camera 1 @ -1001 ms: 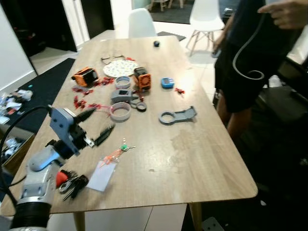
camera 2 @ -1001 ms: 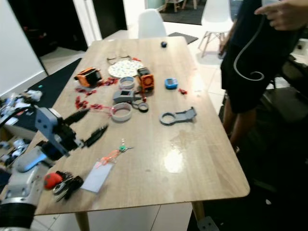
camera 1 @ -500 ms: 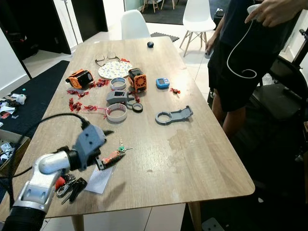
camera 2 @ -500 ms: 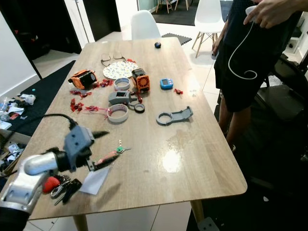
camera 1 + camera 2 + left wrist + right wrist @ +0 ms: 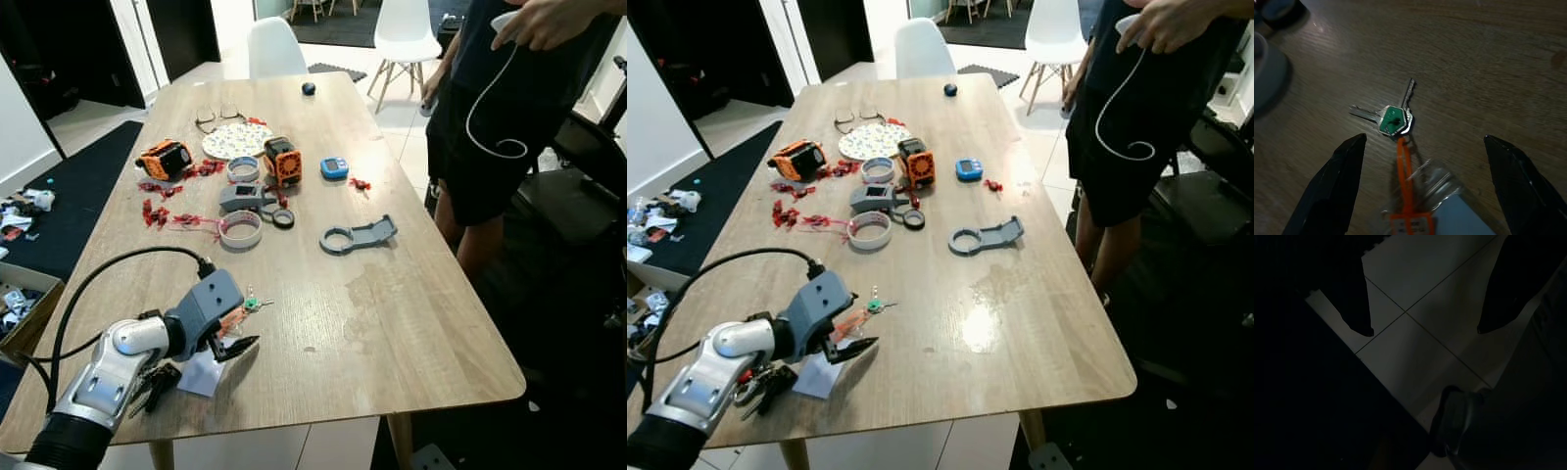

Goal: Hang keys on a hook

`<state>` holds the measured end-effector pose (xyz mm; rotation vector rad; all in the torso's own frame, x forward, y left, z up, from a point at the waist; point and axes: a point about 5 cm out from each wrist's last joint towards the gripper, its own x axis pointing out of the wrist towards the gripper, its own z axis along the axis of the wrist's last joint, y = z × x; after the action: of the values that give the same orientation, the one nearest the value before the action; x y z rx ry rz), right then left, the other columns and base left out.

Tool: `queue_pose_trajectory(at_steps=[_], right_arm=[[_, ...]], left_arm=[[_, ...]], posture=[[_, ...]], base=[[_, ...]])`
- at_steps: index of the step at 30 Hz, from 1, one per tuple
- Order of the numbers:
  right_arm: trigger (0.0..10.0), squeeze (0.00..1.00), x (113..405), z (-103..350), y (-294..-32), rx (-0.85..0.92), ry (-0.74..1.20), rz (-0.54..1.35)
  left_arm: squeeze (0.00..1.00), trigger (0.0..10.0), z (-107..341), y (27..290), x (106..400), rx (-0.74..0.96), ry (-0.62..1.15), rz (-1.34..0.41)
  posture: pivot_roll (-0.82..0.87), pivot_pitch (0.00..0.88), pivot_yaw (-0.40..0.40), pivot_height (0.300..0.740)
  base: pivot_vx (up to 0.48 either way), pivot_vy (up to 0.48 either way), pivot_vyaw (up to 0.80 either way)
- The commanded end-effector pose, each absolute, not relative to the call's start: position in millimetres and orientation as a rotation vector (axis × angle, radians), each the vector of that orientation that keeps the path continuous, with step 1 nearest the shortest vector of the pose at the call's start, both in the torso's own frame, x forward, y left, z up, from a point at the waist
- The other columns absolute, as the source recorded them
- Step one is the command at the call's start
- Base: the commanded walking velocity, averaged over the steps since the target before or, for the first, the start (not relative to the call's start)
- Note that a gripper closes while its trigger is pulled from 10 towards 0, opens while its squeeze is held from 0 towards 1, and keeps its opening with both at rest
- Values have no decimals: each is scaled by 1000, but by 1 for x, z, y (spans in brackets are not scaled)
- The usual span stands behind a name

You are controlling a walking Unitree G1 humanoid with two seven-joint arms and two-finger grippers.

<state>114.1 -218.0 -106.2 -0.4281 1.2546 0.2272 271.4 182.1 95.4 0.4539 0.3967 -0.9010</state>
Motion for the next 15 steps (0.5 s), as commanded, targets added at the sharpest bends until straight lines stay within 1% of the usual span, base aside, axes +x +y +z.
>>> queue_pose_trajectory(at_steps=[1, 5, 8, 9, 11, 15], right_arm=[[10000, 0, 112, -107, -215, -414, 1262, 225], [10000, 0, 112, -108, -214, -411, 1261, 225], [10000, 0, 111, -108, -213, -407, 1260, 223], [10000, 0, 111, -108, -213, -407, 1260, 223], [10000, 0, 111, -108, -213, -403, 1262, 221], [10000, 0, 110, -108, -213, -401, 1264, 220]], left_arm=[[0, 10000, 96, 176, 271, 409, 408, -913], [0, 10000, 90, 172, 267, 388, 467, -929], [0, 10000, 82, 173, 263, 389, 552, -921], [0, 10000, 82, 173, 263, 389, 552, -921], [0, 10000, 81, 175, 267, 357, 584, -864], [0, 10000, 84, 174, 271, 335, 570, -835]], posture=[[-40, 19, 58, 740], [-41, 23, 64, 740], [-43, 26, 69, 740], [-43, 26, 69, 740], [-43, 28, 70, 740], [-43, 32, 71, 740]], base=[[0, 0, 0], [0, 0, 0], [0, 0, 0], [0, 0, 0], [0, 0, 0], [0, 0, 0]])
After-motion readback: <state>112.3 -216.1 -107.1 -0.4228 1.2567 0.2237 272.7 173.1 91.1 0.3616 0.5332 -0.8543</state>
